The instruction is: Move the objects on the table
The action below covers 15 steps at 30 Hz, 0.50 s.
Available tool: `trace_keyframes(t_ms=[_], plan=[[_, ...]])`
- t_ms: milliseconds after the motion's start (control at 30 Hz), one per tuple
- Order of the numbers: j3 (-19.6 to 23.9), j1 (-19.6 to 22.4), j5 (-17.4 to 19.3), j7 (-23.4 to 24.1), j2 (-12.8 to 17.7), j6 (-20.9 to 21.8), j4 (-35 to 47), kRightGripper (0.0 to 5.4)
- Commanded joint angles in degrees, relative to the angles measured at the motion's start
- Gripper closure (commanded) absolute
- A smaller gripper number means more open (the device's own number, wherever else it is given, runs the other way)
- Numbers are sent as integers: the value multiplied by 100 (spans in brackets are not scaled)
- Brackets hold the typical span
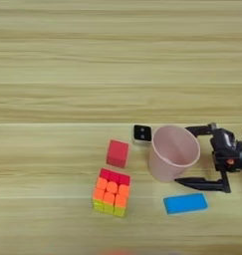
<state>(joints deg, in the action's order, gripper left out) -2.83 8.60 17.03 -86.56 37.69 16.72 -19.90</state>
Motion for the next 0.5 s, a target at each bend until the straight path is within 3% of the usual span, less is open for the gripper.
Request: trace_keyframes(t_ms=[33,367,500], plan=[[79,316,1,299,41,-68,268,5],[113,278,59,402,-126,-179,343,5],[116,257,82,397,-148,-227,388,49]])
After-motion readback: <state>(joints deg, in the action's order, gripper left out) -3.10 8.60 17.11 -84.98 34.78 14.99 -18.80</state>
